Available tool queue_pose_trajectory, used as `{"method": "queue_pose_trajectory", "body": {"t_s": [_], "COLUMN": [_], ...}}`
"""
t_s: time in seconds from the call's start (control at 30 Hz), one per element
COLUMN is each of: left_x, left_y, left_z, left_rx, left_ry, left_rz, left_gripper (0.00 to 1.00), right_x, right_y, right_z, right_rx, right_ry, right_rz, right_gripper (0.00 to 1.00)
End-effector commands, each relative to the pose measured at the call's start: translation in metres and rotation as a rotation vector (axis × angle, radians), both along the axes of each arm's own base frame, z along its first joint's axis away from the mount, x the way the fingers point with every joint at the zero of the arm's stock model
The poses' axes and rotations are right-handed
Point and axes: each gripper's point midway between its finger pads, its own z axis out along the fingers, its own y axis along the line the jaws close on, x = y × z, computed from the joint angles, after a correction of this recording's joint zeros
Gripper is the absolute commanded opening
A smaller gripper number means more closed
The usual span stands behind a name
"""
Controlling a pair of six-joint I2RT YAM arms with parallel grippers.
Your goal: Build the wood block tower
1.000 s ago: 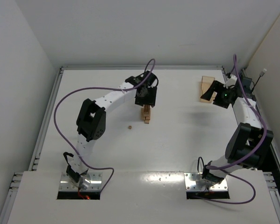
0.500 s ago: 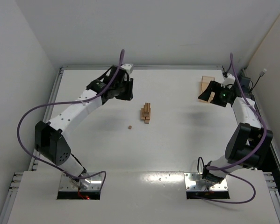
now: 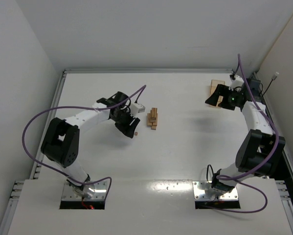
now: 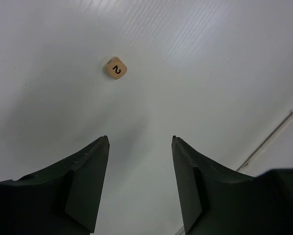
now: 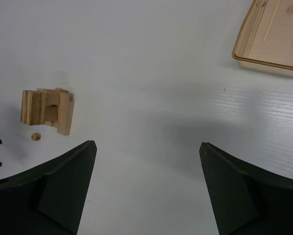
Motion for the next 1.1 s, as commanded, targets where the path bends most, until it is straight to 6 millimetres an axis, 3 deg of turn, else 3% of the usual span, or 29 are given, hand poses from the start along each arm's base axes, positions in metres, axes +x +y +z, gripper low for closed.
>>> {"method": "queue_pose_trajectory", "body": {"t_s": [0.0,0.1,0.2,0.4,0.6,0.9,1.07], "left_x": [0.004,0.009,0.023,0.047,0.061,0.059,0.058], "left_y": [-0.009,-0.014,-0.016,-0.026,-0.03,-0.044,-0.041], "left_z": [-0.009,-0.022,-0.031,-0.031,-0.032,-0.036,-0.038], "left_rx": [-0.045,-0.034,-0.013,-0.008,0.016,0.053,0.083], "left_ry": [-0.032,-0.027,-0.007,-0.031,-0.063,-0.086,-0.085], "left_rz": [-0.16,-0.154,-0.04,0.091,0.199,0.238,0.297], "left_gripper": [0.51,0.51,0.46,0.35,0.33,0.33,0.33], "right_x": [0.007,0.007,0.007,0.007,0.007,0.006,0.007], "right_y": [0.002,0.002,0.002,0.002,0.001,0.001,0.0], "right_z": [0.029,0.029,0.029,0.026,0.025,0.021,0.02], "right_rx": [-0.024,-0.024,-0.024,-0.021,-0.027,-0.021,-0.027], "right_ry": [-0.097,-0.097,-0.097,-0.088,-0.086,-0.069,-0.066], "right_rz": [0.039,0.039,0.039,0.039,0.032,0.032,0.026], "right_gripper": [0.84,0.84,0.84,0.84,0.84,0.85,0.85]}}
